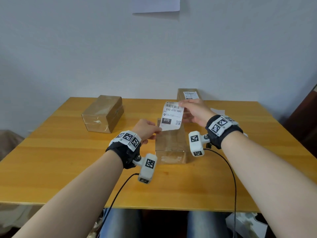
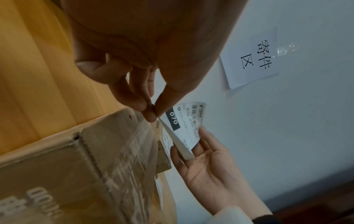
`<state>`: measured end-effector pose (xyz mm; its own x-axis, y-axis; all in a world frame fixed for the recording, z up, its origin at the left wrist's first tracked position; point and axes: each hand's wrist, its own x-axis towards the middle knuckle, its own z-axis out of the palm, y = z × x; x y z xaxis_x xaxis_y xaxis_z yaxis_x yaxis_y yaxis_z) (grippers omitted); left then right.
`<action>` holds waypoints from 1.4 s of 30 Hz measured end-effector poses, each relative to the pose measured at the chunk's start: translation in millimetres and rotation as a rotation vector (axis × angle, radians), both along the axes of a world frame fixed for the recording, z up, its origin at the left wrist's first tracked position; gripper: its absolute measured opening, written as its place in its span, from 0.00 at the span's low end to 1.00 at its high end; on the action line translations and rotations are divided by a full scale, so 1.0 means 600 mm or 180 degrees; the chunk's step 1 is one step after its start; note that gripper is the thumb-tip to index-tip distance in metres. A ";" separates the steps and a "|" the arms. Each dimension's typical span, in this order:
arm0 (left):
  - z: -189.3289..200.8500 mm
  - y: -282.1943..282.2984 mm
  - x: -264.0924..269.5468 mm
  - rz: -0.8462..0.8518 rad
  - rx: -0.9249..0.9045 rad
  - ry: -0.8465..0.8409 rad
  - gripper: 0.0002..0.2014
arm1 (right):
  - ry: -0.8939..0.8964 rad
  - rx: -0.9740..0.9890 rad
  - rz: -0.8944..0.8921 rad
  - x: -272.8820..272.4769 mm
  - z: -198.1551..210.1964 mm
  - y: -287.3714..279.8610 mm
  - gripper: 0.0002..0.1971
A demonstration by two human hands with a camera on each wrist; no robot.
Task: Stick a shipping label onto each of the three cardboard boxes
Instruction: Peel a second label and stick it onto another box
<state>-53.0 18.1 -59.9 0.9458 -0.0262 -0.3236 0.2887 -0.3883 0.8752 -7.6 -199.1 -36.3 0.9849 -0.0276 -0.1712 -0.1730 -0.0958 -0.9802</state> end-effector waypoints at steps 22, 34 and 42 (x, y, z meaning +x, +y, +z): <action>-0.003 -0.008 0.016 -0.0763 0.0809 0.0820 0.12 | -0.0157 -0.1738 0.0421 0.055 -0.083 -0.024 0.09; -0.013 -0.003 0.042 -0.1023 0.1132 0.0867 0.14 | -0.0133 -0.1781 0.0449 0.062 -0.085 -0.025 0.03; -0.005 -0.008 0.042 -0.1222 0.1300 0.0790 0.11 | -0.0095 -0.1693 0.0426 0.057 -0.090 -0.028 0.10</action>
